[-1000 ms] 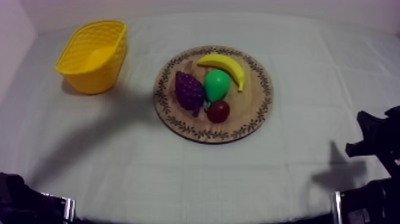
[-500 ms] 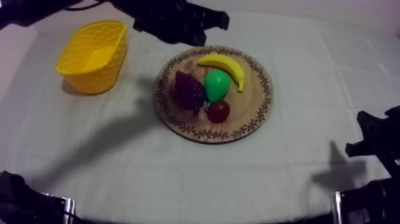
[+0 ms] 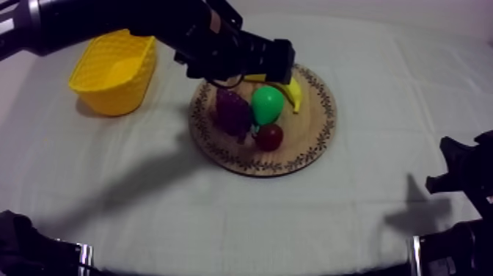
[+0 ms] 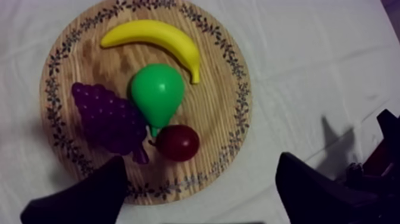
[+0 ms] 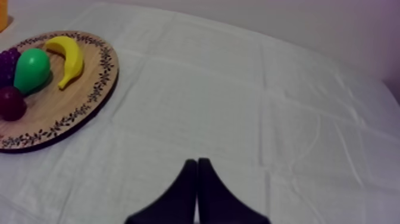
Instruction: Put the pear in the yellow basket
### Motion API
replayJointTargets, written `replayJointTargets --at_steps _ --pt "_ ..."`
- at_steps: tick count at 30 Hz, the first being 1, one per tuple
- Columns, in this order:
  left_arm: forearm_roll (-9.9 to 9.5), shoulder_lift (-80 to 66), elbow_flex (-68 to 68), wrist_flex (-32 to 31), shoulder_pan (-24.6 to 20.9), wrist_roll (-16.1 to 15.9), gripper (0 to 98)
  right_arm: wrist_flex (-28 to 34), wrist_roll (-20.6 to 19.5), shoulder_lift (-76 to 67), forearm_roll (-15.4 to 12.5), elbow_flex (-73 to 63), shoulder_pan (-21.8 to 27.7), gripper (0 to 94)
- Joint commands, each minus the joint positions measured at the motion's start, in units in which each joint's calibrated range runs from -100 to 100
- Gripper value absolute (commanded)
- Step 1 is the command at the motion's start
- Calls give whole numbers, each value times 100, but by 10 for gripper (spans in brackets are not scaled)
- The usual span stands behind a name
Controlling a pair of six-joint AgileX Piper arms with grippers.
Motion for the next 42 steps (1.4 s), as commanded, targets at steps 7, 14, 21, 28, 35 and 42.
replayJointTargets --at_steps 7,14,21,28,35,42 --pt "4 361 40 -138 -4 -25 929 -1 -1 1 -2 4 0 3" --pt "179 1285 -620 173 -142 -346 931 -1 1 1 -2 4 0 3" --pt "252 2390 -1899 1063 -216 -507 937 -1 0 1 -2 4 0 3" --pt "212 3333 -3262 2128 -183 -434 923 -1 1 1 -2 4 0 3" --pt "184 4090 -4274 3020 -258 -334 825 -1 -1 1 -2 4 0 3" --pt "175 4596 -4855 3664 -393 -329 658 -1 0 1 -2 4 0 3"
